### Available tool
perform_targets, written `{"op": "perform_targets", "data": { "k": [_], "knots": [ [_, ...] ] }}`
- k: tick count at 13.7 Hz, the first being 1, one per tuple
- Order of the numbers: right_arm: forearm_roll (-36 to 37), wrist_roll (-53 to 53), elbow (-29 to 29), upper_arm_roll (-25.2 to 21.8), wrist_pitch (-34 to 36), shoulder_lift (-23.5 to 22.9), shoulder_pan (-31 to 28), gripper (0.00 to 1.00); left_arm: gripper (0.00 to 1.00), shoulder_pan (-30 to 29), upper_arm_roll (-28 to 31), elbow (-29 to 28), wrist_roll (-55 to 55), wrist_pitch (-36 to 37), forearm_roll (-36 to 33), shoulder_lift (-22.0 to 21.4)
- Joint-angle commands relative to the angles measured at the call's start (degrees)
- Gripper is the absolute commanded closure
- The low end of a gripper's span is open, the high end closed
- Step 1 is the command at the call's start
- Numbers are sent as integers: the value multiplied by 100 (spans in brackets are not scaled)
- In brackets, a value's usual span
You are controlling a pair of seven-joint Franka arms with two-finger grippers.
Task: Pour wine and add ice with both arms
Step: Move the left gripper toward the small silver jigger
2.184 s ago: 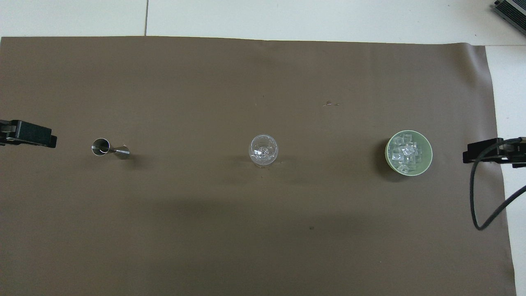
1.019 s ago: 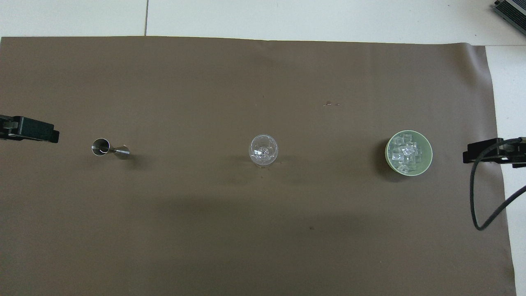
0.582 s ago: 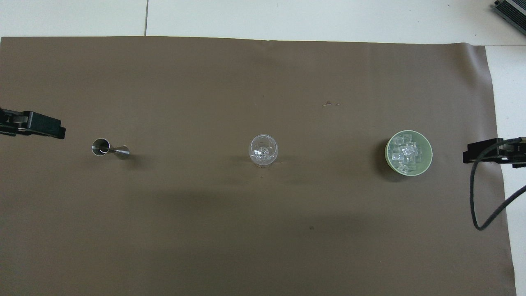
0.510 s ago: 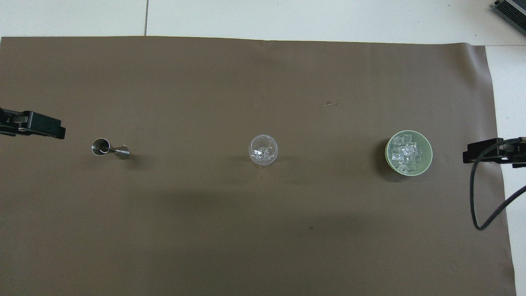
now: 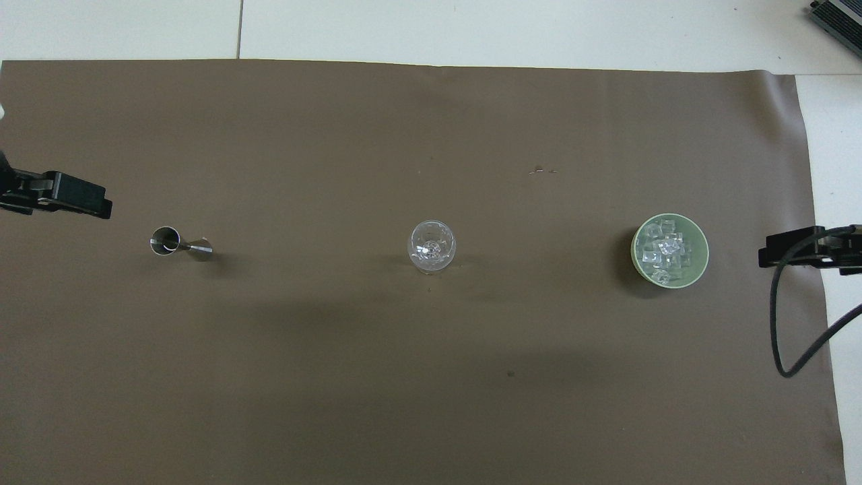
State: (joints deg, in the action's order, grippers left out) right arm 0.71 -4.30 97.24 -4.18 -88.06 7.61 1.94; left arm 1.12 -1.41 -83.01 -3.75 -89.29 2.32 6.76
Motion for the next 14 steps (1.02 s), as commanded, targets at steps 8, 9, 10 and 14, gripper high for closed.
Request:
{"op": "perform_targets", "data": {
  "k": [8,9,10,14],
  "knots": [
    [-124,61,102,22,-9,100,-44,0,0,-7,53,127,-38,-283,40,395],
    [-124,61,102,22,-9,100,-44,0,0,-7,62,232,-38,-239,40,500],
    [-124,61,102,31,-9,100,-44,0,0,-16,62,320,-38,-204,58,606],
    [-124,61,102,31,-9,100,-44,0,0,-190,79,575,-38,-142,260,914]
  ]
}}
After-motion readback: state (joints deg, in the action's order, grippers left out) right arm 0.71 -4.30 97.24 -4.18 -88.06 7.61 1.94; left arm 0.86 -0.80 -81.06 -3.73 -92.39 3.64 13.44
